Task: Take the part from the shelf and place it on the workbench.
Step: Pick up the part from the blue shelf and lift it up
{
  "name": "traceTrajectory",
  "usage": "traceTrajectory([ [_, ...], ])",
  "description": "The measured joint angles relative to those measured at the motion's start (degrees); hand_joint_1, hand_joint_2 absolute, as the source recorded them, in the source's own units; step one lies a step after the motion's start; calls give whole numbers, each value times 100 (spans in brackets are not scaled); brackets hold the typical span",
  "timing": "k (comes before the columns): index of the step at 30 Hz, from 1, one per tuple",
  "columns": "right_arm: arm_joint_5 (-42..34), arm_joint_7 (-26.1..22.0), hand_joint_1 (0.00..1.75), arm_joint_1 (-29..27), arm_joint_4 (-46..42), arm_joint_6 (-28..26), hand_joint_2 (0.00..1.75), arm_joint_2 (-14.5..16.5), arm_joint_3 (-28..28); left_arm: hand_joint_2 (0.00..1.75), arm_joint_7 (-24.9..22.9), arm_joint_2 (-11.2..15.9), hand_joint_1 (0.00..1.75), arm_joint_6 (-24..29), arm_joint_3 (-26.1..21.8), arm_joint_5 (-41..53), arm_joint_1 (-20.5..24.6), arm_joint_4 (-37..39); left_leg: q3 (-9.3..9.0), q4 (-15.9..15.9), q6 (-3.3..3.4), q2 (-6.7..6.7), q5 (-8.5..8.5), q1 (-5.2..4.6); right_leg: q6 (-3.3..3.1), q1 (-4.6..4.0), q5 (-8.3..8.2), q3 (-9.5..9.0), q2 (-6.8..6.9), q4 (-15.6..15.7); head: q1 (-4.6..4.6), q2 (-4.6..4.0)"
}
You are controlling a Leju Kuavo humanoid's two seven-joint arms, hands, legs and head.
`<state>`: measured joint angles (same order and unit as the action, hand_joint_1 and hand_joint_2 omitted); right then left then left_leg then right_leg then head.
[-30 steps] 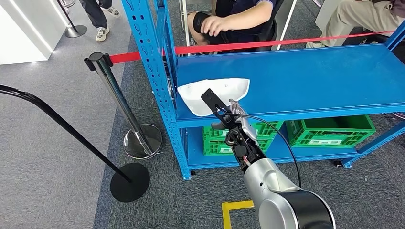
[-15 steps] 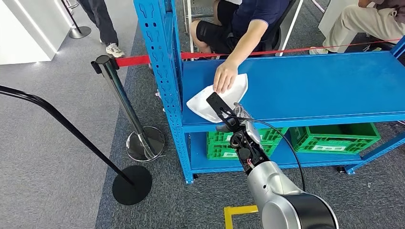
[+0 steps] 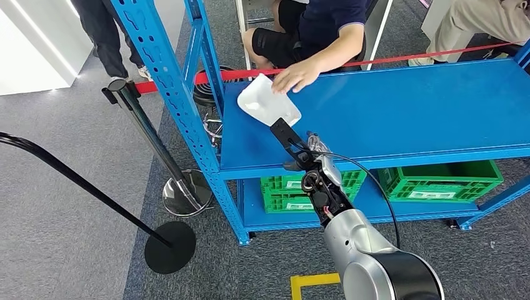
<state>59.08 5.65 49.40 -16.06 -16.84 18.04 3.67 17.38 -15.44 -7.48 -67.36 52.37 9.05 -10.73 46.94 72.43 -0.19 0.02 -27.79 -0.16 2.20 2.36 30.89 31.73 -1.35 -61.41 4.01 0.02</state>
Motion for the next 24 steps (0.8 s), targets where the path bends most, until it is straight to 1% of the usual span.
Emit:
traceTrajectory([
  [1, 10, 1, 0, 4, -1, -1, 175, 1, 2, 0, 0, -3, 0, 8, 3, 0, 1, -1, -150, -396, 94, -14, 242, -46, -18, -24, 18, -30, -7, 17, -1, 1],
  [2, 17, 1, 0, 6, -1, -2, 175, -1, 4, 0, 1, 3, 0, 11, 5, 0, 2, -3, -323, -800, 201, -32, 443, -97, -30, -45, 33, -64, -16, 46, -6, 1],
  [3, 21, 1, 0, 7, -1, -3, 175, -5, 7, 0, 2, 8, 0, 12, 8, 0, 4, -6, -472, -1128, 291, -49, 576, -142, -36, -54, 43, -102, -23, 91, -8, 1],
  [4, 23, 1, 0, 7, -1, -8, 175, -10, 10, 0, 4, 12, 0, 13, 10, 0, 5, -9, -591, -1337, 357, -66, 643, -181, -31, -50, 47, -137, -28, 144, -6, 1],
  [5, 25, 1, 0, 8, -1, -14, 175, -16, 12, 0, 7, 15, 0, 13, 13, 1, 6, -10, -652, -1407, 382, -76, 640, -201, -20, -39, 49, -170, -31, 202, -4, 0],
  [6, 26, 1, 0, 15, -2, -22, 175, -20, 14, 0, 9, 11, 0, 12, 14, 4, 6, -10, -708, -1457, 393, -80, 645, -213, -2, -31, 44, -211, -33, 272, 10, 0],
  [7, 30, 2, 0, 22, -9, -35, 175, -23, 16, 0, 11, 10, 0, 13, 15, 9, 5, -10, -795, -1548, 398, -69, 668, -206, 11, -30, 58, -247, -22, 308, 16, 0],
  [8, 34, 2, 0, 40, -17, -46, 175, -28, 18, 0, 14, 9, 0, 14, 16, 13, 6, -10, -878, -1648, 414, -56, 682, -194, 19, -42, 101, -252, -1, 277, 13, -1],
  [9, 37, 3, 0, 69, -23, -55, 175, -34, 20, 0, 16, 8, 0, 15, 16, 16, 9, -10, -963, -1743, 428, -39, 691, -177, 24, -59, 184, -192, 21, 130, 4, 0],
  [10, 39, 3, 0, 94, -29, -62, 175, -43, 21, 0, 18, 3, 0, 15, 17, 17, 10, -10, -1030, -1809, 433, -22, 685, -160, 25, -72, 313, -48, 45, -152, -8, 0],
  [11, 38, 4, 0, 119, -29, -62, 175, -56, 22, 0, 20, -1, 0, 14, 18, 19, 13, -9, -1057, -1817, 443, -21, 663, -162, 33, -84, 448, 168, 56, -515, -19, 0],
  [12, 37, 6, 0, 126, -28, -62, 175, -71, 24, 0, 20, -4, 0, 13, 19, 22, 13, -8, -1067, -1802, 440, -22, 635, -161, 47, -87, 549, 407, 57, -882, -26, 1],
  [13, 36, 8, 0, 120, -28, -62, 175, -87, 26, 0, 20, -9, 0, 12, 20, 25, 9, -8, -1070, -1780, 433, -27, 606, -159, 63, -89, 588, 601, 59, -1142, -27, 0],
  [14, 36, 10, 0, 112, -28, -62, 175, -101, 28, 0, 20, -10, 0, 11, 21, 27, 5, -7, -1070, -1761, 427, -32, 585, -157, 76, -89, 586, 729, 60, -1293, -30, -1],
  [15, 35, 12, 0, 106, -28, -62, 175, -108, 30, 0, 20, -12, 0, 11, 21, 28, 1, -7, -1070, -1746, 421, -36, 570, -155, 84, -87, 558, 791, 61, -1345, -30, -1],
  [18, 35, 12, 0, 104, -28, -62, 175, -111, 32, 0, 20, -14, 0, 11, 21, 31, -3, -7, -1070, -1731, 414, -39, 557, -152, 89, -85, 495, 802, 64, -1306, -31, 0],
  [19, 35, 12, 0, 105, -28, -62, 175, -112, 33, 0, 20, -15, 0, 11, 21, 33, -5, -7, -1070, -1716, 407, -41, 545, -148, 94, -83, 424, 787, 66, -1230, -32, 0],
  [20, 35, 12, 0, 109, -28, -62, 175, -114, 34, 0, 20, -16, 0, 11, 21, 36, -5, -7, -1070, -1680, 391, -45, 519, -141, 104, -79, 270, 720, 71, -1024, -32, 0],
  [22, 38, 14, 0, 117, -28, -64, 175, -117, 42, 0, 26, -14, 0, 10, 21, 38, -5, -7, -1021, -1472, 311, -60, 384, -139, 61, -75, -102, 463, 77, -366, -28, 0],
  [23, 40, 15, 0, 122, -28, -66, 175, -118, 45, 0, 32, -12, 0, 9, 21, 35, -5, -7, -996, -1377, 277, -66, 326, -139, 27, -72, -238, 350, 77, -99, -26, 1],
  [24, 42, 16, 0, 127, -28, -67, 175, -119, 49, 0, 41, -6, 0, 8, 20, 28, -6, -8, -961, -1295, 241, -70, 272, -143, -17, -65, -288, 286, 75, 37, -26, 1],
])
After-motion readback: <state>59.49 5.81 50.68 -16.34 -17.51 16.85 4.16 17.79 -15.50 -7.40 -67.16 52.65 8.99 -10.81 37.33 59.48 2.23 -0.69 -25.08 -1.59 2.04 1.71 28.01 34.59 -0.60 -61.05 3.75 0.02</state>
